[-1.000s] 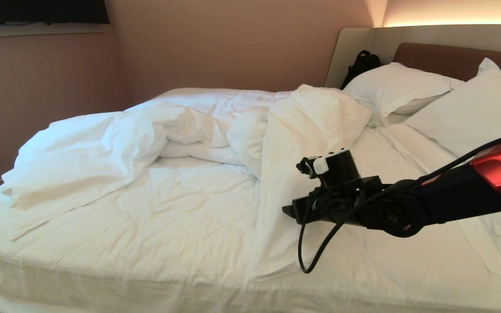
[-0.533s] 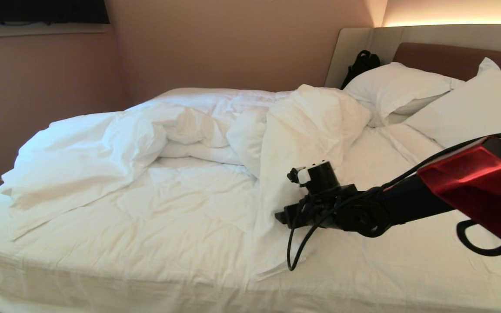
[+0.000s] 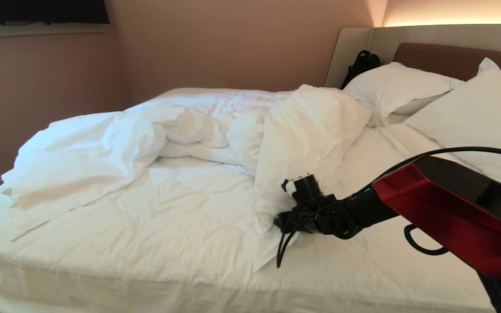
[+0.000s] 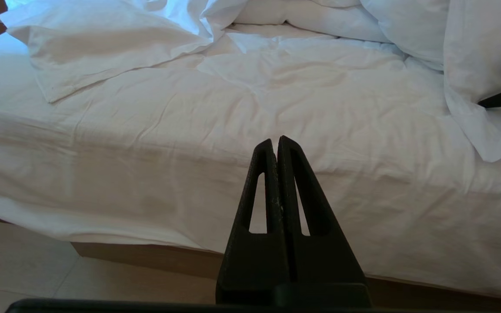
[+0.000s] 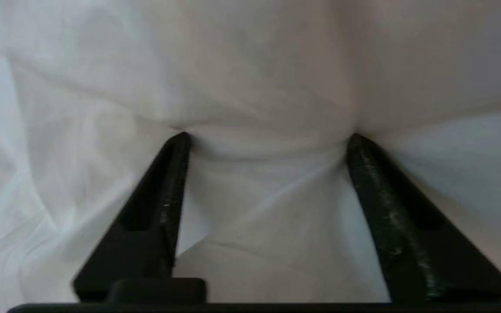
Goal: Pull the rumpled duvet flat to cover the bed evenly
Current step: Flatten the corners of the folded blanket
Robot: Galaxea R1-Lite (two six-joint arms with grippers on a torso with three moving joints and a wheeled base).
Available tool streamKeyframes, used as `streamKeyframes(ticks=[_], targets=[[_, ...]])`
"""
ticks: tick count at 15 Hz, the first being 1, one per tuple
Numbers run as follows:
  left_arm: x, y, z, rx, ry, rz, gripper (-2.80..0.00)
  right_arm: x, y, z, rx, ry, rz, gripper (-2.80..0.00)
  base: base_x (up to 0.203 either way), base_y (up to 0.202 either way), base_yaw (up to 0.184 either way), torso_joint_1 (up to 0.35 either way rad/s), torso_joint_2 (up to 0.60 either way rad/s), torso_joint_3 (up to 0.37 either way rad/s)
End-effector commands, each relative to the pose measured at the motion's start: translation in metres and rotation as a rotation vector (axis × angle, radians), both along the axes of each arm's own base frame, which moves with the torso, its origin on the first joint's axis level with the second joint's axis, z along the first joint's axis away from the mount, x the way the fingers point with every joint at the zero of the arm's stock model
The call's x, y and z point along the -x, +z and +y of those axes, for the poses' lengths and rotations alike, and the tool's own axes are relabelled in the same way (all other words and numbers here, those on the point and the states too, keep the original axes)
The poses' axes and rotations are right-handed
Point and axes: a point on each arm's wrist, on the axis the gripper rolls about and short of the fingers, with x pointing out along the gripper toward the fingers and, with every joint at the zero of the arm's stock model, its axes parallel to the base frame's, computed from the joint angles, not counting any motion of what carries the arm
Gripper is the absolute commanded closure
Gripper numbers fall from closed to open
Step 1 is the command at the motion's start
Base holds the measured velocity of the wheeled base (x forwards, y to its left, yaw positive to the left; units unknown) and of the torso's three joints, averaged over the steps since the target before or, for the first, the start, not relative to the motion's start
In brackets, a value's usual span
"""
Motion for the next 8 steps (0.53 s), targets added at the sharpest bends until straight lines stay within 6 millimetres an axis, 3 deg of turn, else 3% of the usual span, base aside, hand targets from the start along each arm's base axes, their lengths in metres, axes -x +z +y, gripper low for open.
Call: streamKeyframes(ticks=[1,5,7,8], targets=[[0.0,0.0,0.0,0.001,0.001,0.001,0.0,0.001,0.005,-0.001,-0.017,-0.014,-0.004,0.0,0.0,0.0,0.0,0.0,0.0,0.0],[0.0,0.0,0.0,0.001,0.001,0.001,0.0,0.014,0.064,-0.016,-0.112,-0.055,-0.09,0.0,0.0,0.0,0.0,0.0,0.0,0.0],[0.0,0.0,0.0,0.001,0.001,0.001,0.0,0.025,0.106,-0.034,-0.17,-0.087,-0.163,0.0,0.0,0.0,0.0,0.0,0.0,0.0],[0.0,0.0,0.0,0.001,0.001,0.001,0.0,0.028,0.119,-0.043,-0.186,-0.106,-0.184,0.0,0.0,0.0,0.0,0.0,0.0,0.0]])
